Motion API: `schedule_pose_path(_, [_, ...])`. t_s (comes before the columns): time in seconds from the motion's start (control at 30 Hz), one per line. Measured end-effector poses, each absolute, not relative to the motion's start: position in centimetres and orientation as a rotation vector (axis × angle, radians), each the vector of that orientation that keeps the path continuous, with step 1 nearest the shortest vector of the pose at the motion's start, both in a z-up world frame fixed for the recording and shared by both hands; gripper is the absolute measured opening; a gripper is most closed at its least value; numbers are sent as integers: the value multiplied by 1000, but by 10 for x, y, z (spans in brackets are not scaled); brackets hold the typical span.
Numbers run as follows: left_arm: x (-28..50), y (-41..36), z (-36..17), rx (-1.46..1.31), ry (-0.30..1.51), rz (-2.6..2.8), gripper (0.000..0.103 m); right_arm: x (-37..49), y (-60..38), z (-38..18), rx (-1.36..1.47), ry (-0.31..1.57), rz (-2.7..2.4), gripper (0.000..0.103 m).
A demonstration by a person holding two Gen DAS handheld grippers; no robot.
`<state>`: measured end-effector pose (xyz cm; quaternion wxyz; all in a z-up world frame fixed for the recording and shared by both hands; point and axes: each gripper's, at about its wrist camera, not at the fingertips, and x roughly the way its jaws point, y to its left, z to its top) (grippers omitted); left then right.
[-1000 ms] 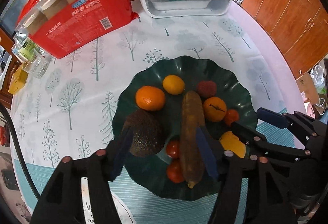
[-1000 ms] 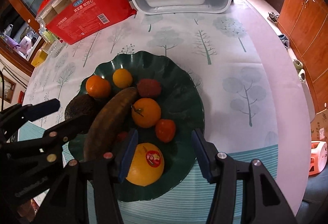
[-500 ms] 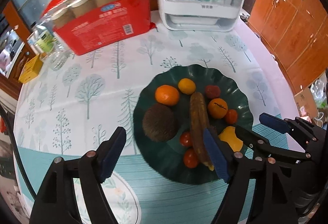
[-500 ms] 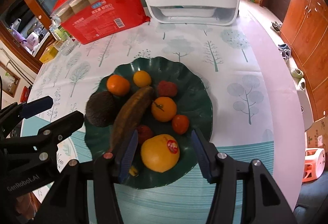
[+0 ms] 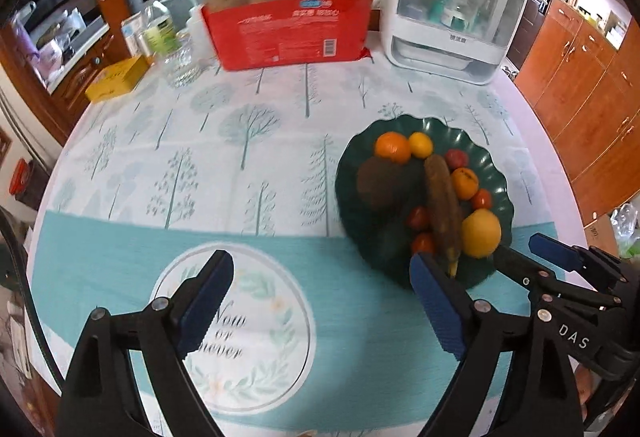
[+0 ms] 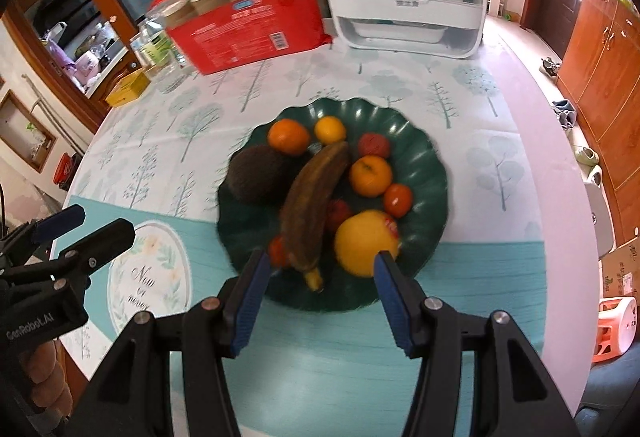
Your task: Organize fruits
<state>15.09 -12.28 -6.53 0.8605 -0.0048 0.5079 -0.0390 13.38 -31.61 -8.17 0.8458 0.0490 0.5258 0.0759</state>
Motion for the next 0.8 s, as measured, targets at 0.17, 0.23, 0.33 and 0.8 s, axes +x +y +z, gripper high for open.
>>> schedule_pose_path(0.17, [123, -96, -65, -47, 1070, -95, 89, 104, -293, -79, 97, 1108, 191, 55])
schedule_pose_path(0.23, [113, -88, -64, -45, 1071, -99, 89, 89, -282, -77, 91, 1109, 197, 55])
schedule_pose_path(0.33, [94, -75, -58, -31, 1065, -95, 89, 69, -269, -72, 108, 1108, 207, 55])
schedule_pose_path(0.8, [26, -43, -23, 40, 991, -68, 95, -8, -233, -20, 170, 1000, 128, 67])
